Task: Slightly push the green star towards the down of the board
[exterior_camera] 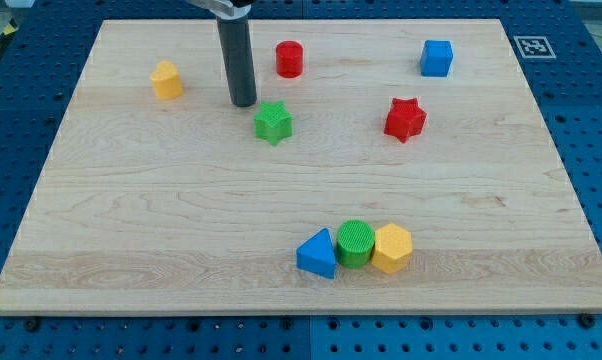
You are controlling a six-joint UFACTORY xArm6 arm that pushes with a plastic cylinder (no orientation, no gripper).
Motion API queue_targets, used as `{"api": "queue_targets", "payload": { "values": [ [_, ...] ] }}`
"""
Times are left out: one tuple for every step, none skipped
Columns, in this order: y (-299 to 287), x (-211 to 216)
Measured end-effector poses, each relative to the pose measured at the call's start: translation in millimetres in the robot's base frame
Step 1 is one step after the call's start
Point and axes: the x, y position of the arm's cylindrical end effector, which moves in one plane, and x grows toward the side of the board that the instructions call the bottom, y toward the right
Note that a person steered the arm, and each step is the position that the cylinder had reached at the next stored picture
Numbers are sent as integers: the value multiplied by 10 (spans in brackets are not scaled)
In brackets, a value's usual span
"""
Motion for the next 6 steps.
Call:
{"api": "queue_targets", "payload": {
  "values": [
    [131, 2],
    [268, 7],
    [456, 65],
    [536, 168],
    [536, 168],
    [506, 168]
  ]
}}
